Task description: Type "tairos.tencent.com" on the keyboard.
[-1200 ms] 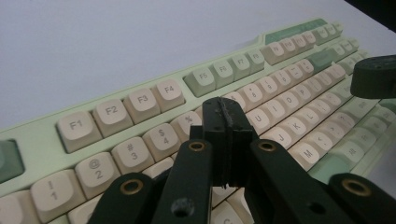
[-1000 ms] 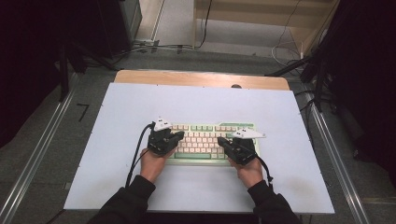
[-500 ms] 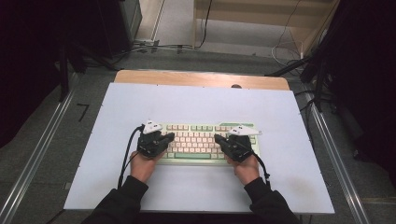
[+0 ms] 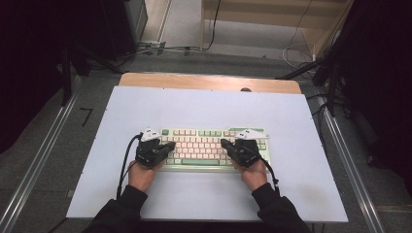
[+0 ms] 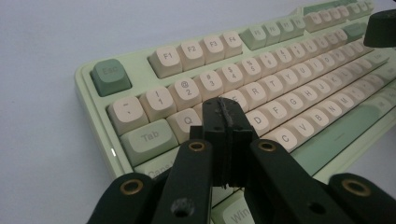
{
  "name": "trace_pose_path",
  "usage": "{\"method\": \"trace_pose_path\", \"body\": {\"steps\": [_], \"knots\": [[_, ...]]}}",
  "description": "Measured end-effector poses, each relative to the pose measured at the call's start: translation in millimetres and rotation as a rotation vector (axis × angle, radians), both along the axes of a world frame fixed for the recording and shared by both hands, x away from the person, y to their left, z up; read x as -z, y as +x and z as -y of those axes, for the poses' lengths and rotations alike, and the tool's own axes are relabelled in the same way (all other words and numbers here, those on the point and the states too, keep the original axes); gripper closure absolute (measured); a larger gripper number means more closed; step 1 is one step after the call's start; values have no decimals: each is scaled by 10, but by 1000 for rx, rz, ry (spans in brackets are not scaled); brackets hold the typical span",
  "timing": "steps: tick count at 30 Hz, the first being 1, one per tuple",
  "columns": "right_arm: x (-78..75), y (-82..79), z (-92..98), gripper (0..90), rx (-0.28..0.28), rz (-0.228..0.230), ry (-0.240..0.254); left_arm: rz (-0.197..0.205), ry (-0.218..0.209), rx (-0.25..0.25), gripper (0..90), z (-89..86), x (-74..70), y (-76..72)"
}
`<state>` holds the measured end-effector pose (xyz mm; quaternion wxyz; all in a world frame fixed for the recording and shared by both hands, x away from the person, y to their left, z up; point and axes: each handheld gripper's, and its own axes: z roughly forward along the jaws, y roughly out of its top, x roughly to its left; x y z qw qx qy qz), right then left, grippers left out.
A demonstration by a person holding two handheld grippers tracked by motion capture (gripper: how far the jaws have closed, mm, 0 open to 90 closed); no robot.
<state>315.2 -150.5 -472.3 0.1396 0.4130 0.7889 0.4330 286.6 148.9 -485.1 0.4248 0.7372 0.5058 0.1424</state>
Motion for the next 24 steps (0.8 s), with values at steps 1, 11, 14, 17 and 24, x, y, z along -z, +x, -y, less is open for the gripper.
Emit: {"method": "trace_pose_path", "body": {"steps": [1, 11, 14, 17, 24], "knots": [[1, 0, -2, 874, 1, -1, 0, 0, 7, 2, 900, 6, 5, -2], [1, -3, -4, 873, -1, -1, -1, -8, 14, -1, 900, 9, 34, 6], [-1, -4, -4, 873, -2, 1, 0, -11, 15, -2, 900, 18, 40, 3], [-3, -3, -1, 873, -4, 6, -1, -12, 20, -7, 900, 18, 46, 5], [-4, -8, -5, 873, -5, 5, -1, -12, 19, -4, 900, 25, 46, 4]]}}
